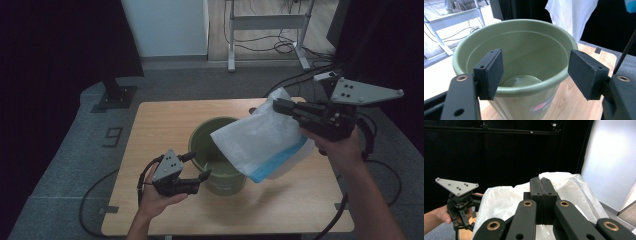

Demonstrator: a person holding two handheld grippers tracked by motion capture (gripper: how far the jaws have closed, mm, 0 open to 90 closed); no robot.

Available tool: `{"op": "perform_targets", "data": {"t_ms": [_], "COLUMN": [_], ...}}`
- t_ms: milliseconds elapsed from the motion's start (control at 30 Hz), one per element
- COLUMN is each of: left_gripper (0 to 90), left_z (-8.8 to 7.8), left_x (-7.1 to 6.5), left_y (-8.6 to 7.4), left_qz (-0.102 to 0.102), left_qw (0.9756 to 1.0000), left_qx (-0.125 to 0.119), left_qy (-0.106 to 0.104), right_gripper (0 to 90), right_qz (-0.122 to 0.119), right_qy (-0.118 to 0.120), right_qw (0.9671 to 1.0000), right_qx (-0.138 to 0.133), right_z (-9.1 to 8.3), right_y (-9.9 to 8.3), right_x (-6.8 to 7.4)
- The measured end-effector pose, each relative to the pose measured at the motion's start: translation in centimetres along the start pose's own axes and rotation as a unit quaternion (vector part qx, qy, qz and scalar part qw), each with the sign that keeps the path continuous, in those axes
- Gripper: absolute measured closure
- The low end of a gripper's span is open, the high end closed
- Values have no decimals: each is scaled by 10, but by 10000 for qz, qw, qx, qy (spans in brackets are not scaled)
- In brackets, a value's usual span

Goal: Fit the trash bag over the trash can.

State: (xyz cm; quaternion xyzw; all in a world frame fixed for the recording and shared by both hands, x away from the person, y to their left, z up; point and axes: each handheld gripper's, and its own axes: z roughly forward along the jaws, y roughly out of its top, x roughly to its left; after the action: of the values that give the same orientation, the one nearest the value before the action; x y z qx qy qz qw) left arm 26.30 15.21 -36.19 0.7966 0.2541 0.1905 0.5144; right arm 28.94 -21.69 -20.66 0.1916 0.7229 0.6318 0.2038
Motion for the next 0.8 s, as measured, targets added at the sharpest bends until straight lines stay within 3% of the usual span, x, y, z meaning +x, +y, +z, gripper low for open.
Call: {"op": "perform_targets", "data": {"t_ms": [233,433,800], "left_gripper": [316,322,336], "left_z": [9,19,22], "left_x": [0,-6,-11], "left_y": [11,17,25], "left_qz": [-19,41,79], "left_qw": [9998,9995,9990], "left_qx": [-133,-97,-143], "left_qy": [-162,-282,-423], "right_gripper": [889,889,889], "right_qz": [-4,15,29], "right_qy": [79,122,176], "right_qw": [10000,9999,9998], "right_qx": [-51,-57,-65], "right_z": [12,17,25], "right_y": [3,2,1], "right_x": [3,5,6]}}
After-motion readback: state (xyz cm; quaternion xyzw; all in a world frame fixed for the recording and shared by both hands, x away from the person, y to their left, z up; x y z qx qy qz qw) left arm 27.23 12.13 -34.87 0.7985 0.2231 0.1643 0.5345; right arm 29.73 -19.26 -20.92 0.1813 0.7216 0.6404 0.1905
